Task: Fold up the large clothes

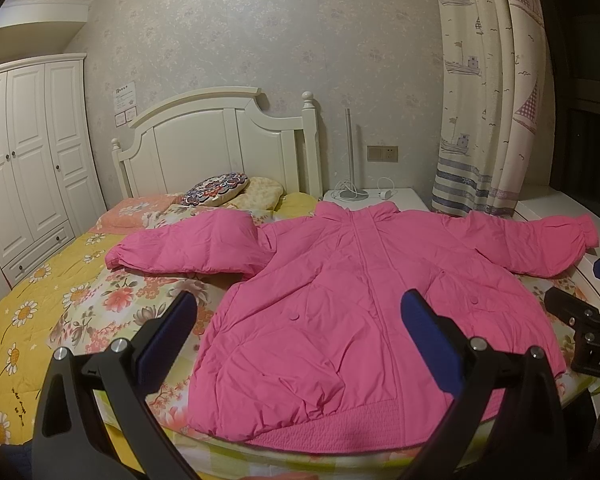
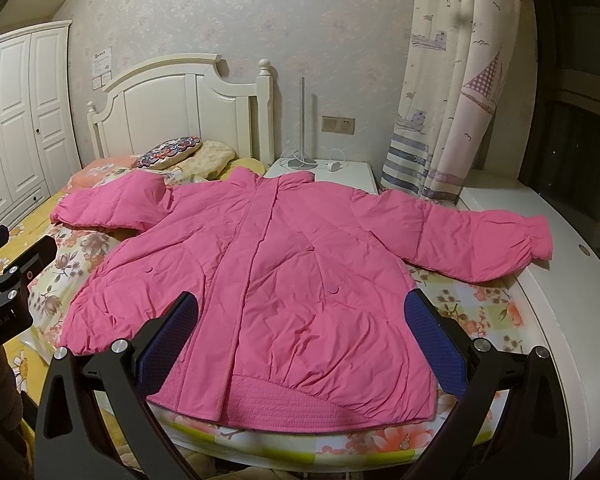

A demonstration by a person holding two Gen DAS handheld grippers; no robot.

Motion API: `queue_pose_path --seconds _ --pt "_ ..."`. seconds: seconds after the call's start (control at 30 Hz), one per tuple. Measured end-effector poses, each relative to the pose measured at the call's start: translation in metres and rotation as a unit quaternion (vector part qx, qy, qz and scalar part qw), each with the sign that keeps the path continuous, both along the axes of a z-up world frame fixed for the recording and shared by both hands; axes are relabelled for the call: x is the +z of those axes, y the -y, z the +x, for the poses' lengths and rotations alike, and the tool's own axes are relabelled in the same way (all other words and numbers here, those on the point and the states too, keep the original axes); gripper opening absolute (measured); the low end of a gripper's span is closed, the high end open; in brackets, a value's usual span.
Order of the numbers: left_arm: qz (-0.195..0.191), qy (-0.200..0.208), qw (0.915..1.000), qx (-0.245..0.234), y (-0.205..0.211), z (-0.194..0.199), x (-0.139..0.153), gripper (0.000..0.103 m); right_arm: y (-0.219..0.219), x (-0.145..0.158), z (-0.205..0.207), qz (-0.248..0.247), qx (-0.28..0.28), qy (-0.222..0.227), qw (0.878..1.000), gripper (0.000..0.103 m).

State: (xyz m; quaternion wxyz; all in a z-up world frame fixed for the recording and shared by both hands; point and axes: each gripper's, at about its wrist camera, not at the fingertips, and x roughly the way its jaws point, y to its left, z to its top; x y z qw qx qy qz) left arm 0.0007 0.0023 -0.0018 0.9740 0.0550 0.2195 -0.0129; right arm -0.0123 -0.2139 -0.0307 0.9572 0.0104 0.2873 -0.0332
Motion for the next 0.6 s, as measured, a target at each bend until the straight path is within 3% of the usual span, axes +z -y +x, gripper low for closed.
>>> queue_pose_path --seconds 0.6 --pt "0.001 0.000 1.0000 0.000 0.0000 -0.0001 -0.0002 0.101 -0.0014 -0.0036 0.0002 0.004 0.004 -0.003 1.000 0.099"
